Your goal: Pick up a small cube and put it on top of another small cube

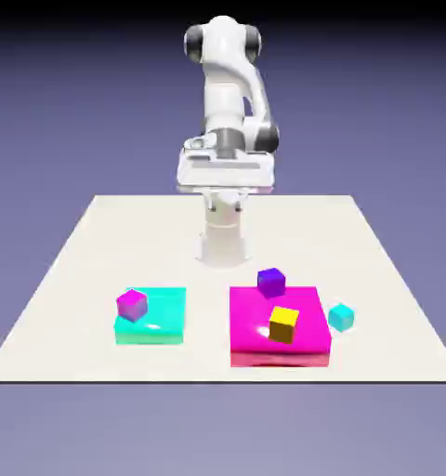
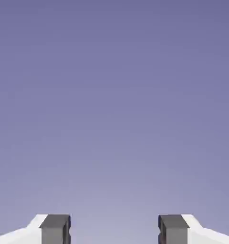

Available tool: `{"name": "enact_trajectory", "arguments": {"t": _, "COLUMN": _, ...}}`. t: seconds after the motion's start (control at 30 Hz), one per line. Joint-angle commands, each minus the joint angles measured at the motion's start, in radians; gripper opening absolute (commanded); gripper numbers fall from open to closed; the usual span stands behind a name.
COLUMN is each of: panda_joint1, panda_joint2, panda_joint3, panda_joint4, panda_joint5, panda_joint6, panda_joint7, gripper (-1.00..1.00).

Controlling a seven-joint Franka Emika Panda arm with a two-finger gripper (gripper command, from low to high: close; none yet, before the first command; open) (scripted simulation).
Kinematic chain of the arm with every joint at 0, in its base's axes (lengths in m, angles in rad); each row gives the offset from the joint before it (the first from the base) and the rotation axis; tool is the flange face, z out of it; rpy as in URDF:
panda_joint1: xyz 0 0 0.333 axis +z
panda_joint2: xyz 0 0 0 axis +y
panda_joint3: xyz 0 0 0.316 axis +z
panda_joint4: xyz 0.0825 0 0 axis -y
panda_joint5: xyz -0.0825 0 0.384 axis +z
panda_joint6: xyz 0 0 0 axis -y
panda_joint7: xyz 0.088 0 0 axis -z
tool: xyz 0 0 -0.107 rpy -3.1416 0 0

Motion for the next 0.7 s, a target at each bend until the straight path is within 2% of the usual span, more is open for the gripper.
{"name": "enact_trajectory", "arguments": {"t": 0.0, "panda_joint1": 0.036, "panda_joint2": 0.02, "panda_joint3": -0.019, "panda_joint4": 0.007, "panda_joint5": 0.007, "panda_joint6": -0.008, "panda_joint7": -0.032, "gripper": 0.0}}
{"name": "enact_trajectory", "arguments": {"t": 0.67, "panda_joint1": 0.761, "panda_joint2": 0.427, "panda_joint3": -0.394, "panda_joint4": 0.142, "panda_joint5": 0.156, "panda_joint6": -0.158, "panda_joint7": -0.669, "gripper": 0.0}}
